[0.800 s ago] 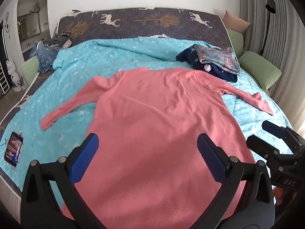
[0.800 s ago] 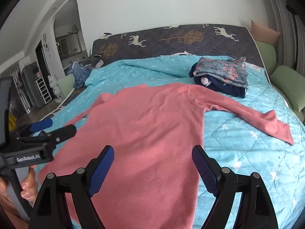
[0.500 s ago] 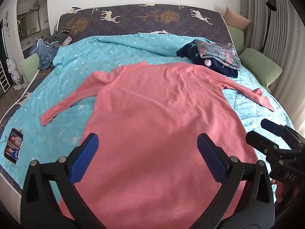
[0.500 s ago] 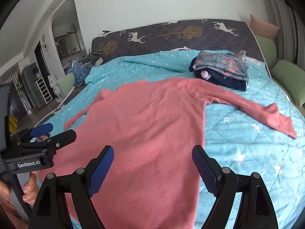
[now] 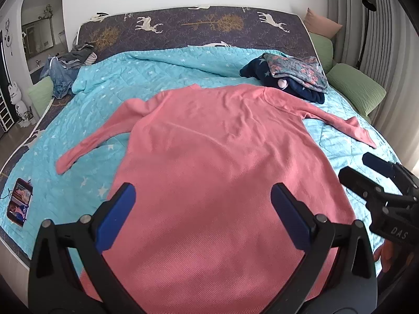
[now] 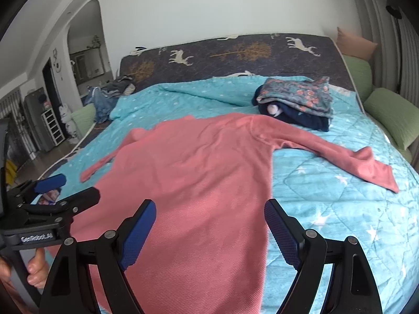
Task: Fold small clothes
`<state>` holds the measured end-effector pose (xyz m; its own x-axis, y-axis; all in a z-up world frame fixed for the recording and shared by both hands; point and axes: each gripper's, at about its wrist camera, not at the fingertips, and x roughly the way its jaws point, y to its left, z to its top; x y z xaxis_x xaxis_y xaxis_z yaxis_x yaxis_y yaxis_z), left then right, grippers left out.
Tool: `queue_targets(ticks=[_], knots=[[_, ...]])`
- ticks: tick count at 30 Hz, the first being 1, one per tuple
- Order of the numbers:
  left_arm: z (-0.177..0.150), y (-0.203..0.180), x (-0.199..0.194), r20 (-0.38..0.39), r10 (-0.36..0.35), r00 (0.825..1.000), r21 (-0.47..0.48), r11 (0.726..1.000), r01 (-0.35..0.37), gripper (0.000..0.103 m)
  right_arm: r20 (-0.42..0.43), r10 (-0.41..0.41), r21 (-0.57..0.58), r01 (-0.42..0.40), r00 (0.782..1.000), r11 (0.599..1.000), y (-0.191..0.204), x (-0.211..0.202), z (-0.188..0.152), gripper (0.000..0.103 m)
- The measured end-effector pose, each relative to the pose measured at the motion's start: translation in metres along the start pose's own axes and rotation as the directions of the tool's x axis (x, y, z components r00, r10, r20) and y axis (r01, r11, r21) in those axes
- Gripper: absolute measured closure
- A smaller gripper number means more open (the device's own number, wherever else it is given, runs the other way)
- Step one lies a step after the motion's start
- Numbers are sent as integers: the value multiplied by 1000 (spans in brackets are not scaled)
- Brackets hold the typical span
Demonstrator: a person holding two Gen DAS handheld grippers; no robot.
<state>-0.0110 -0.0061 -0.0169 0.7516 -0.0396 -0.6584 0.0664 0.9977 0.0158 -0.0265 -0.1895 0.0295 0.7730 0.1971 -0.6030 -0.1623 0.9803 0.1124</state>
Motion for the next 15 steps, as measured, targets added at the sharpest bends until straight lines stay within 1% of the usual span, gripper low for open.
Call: queue_targets(ticks=[6,8,10,12,15], knots=[[-1,0,0,4,-3,1000,-4,1000,3,1,8,-48,20,48,999,999,-3,-1,1,16],[-1,0,0,2,-7,1000,-7,1000,7,1,9,-101,33,100,995,994,-4,-1,2,16],[-2,-1,0,-2,-10,1000,-12,1000,10,1,18,-124,41,123,992,992,-6,-2,1,16],[-3,-1,1,-2,-9,1000,-16,1000,9,1,22,-124,54,122,992,991,-8,-3,1,16],[-3,0,2,-1,-10,1000,-25,1000,10,1,17,-93,79,91,996,993,-10,-4,1,16]])
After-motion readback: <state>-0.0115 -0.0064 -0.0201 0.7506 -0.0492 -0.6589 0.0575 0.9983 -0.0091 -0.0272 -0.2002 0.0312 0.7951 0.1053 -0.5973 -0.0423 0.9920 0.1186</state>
